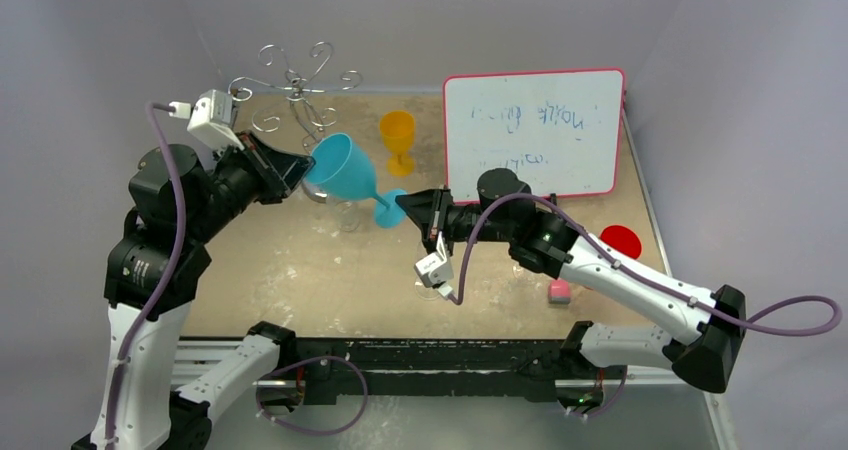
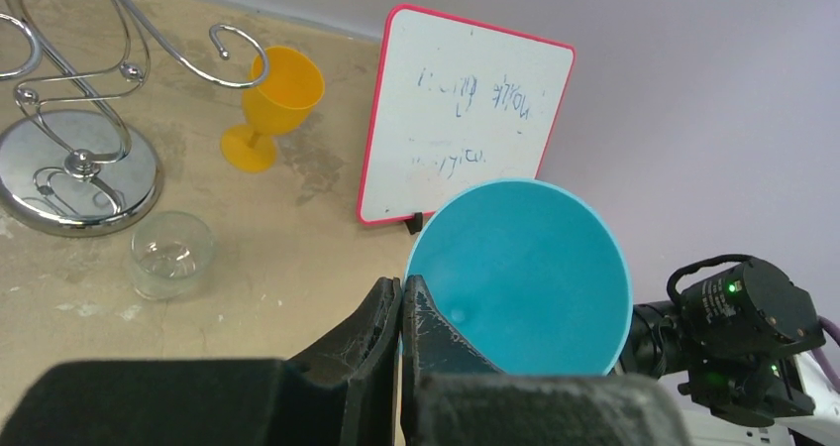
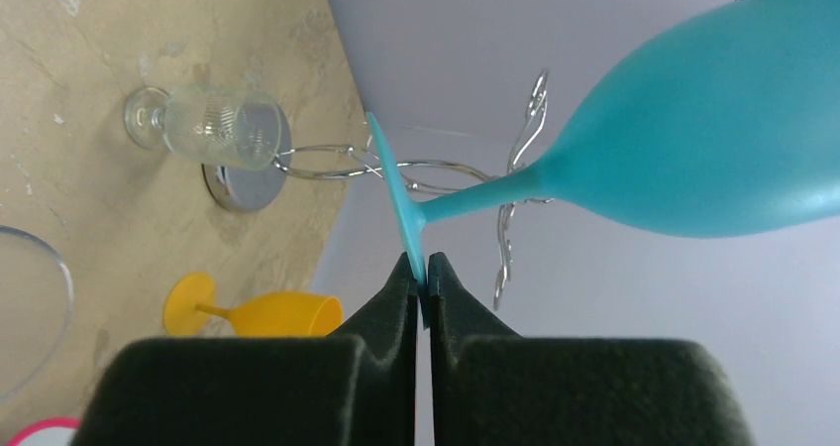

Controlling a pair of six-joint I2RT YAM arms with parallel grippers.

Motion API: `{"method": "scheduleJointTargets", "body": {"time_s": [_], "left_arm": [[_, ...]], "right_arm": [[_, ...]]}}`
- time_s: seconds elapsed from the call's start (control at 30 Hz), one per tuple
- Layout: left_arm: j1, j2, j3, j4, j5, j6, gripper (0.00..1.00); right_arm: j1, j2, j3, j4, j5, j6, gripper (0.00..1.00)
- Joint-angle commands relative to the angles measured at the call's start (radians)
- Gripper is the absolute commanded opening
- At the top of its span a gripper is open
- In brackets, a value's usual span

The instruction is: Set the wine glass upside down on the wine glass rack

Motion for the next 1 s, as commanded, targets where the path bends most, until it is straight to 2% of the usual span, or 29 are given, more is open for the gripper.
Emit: {"method": "scheduleJointTargets", "body": {"time_s": [0.0, 0.17, 0.23, 0.3, 0.43, 0.63, 0.97], "left_arm": [[0.002, 0.01, -0.019, 0.057, 0.022, -0.028, 0.0], [0.001, -0.006, -0.006, 0.06, -0.045, -0.02, 0.46], [0.001, -0.016, 0.0, 0.057, -0.077, -0.007, 0.59], [0.001, -0.032, 0.005, 0.058, -0.109, 0.012, 0.66], [0.002, -0.066, 0.008, 0.065, -0.165, 0.051, 0.71], [0.001, -0.133, -0.039, 0.093, -0.195, 0.102, 0.73], [0.002, -0.173, -0.079, 0.149, -0.001, 0.111, 0.73]], "right_arm": [[0.004, -0.014, 0.013, 0.062, 0.001, 0.019, 0.0], [0.004, -0.011, 0.02, 0.044, 0.007, 0.043, 0.0], [0.004, -0.018, 0.012, 0.06, 0.004, 0.086, 0.0], [0.004, -0.024, 0.012, 0.074, 0.005, 0.135, 0.0], [0.004, -0.035, 0.02, 0.106, 0.036, 0.27, 0.0], [0.004, -0.081, -0.028, 0.259, 0.041, 0.53, 0.0], [0.004, -0.138, -0.086, 0.467, 0.028, 1.0, 0.0]]}}
